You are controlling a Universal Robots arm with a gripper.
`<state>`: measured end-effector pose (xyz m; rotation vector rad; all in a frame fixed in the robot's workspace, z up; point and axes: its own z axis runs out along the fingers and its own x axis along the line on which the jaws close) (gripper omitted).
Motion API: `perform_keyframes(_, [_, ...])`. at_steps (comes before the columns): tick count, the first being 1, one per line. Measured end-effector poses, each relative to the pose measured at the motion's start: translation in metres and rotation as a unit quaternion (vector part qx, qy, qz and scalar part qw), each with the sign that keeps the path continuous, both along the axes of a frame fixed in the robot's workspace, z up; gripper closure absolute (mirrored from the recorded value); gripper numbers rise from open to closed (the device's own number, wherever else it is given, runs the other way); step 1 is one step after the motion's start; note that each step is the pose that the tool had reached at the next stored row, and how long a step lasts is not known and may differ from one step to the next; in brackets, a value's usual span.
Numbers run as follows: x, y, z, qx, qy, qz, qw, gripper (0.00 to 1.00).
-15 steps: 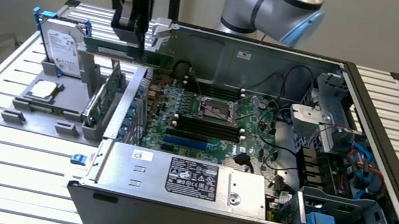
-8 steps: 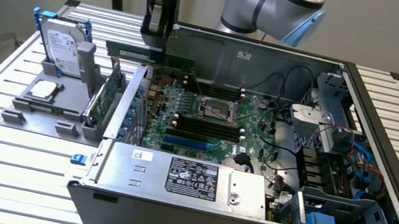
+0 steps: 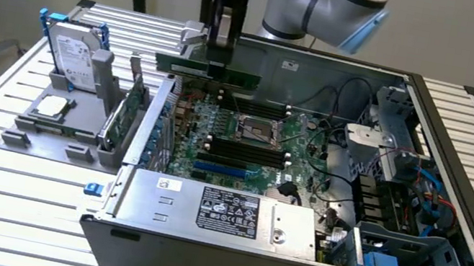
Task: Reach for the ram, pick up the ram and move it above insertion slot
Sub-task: 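Pick up the ram and move it above insertion slot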
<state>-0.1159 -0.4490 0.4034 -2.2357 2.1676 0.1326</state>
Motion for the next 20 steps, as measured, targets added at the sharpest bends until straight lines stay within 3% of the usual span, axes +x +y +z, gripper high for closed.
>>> perform_keyframes(6, [0.027, 0.0, 0.0, 0.0031, 0.0, 0.0, 1.0, 0.86])
perform_keyframes(15, [0.068, 0.0, -0.0018, 0.0032, -0.0001, 0.0, 1.0, 0.86])
perform_keyframes(18, [0.08, 0.0, -0.0036, 0.0033, -0.0011, 0.0, 1.0, 0.86])
perform_keyframes(20, [0.082, 0.0002, -0.0048, 0.0033, -0.0034, 0.0, 1.0, 0.86])
